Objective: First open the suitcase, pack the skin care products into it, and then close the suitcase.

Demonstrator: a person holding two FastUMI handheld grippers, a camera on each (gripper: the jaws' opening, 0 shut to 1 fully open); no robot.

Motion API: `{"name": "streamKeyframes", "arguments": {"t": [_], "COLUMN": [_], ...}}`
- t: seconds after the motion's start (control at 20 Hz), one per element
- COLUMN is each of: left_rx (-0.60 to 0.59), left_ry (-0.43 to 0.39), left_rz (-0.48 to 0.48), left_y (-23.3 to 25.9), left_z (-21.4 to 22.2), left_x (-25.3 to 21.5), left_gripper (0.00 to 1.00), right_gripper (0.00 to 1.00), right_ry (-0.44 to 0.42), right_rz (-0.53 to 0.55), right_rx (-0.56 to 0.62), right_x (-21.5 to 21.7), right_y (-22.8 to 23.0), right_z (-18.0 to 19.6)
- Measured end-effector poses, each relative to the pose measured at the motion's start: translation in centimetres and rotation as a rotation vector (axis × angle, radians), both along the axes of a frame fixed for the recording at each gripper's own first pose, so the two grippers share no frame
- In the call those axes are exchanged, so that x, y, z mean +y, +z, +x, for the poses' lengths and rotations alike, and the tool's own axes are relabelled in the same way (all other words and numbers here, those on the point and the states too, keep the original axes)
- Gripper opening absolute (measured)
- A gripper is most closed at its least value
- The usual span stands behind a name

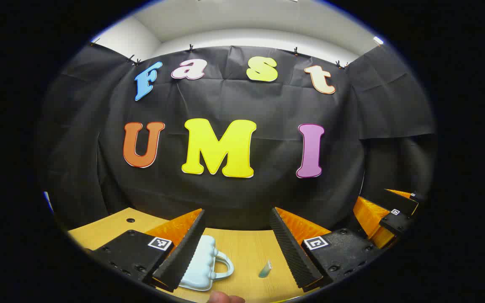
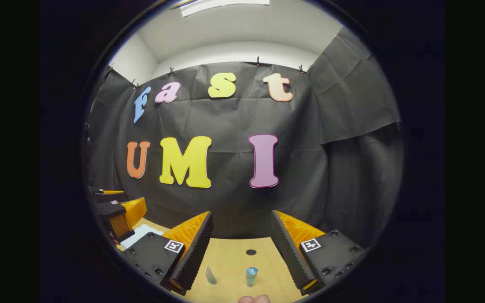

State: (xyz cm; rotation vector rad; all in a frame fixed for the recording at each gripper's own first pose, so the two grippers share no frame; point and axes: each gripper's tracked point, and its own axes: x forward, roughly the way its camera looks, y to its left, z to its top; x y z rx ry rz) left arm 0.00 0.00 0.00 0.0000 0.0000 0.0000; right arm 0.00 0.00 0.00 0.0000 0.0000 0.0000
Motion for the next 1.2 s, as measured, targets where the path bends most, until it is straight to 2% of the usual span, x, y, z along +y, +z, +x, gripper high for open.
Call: {"name": "streamKeyframes", "arguments": {"t": [0.75,0.95,1.05,1.2], "left_rx": [0.02,0.033,0.05,0.117], "left_ry": [-0.02,-0.058,-0.087,-0.146], "left_rz": [0.015,0.076,0.122,0.254], "left_y": [-0.8,-1.9,-3.0,-6.5], "left_z": [-0.9,-1.1,-1.0,-0.4], "left_x": [-0.8,-1.2,-1.5,-1.6], "left_gripper": [0.97,1.0,0.98,0.98], "right_gripper": [0.82,0.82,0.82,0.82], "right_ry": [-0.004,0.009,0.014,0.009], "right_rz": [0.014,-0.014,-0.028,-0.063], "right_rx": [0.007,0.017,0.035,0.056], "right_x": [-0.7,-0.7,-0.9,-1.8], "right_y": [-0.7,-1.4,-2.4,-3.6], "right_z": [-1.2,-1.6,-1.8,-2.0]}}
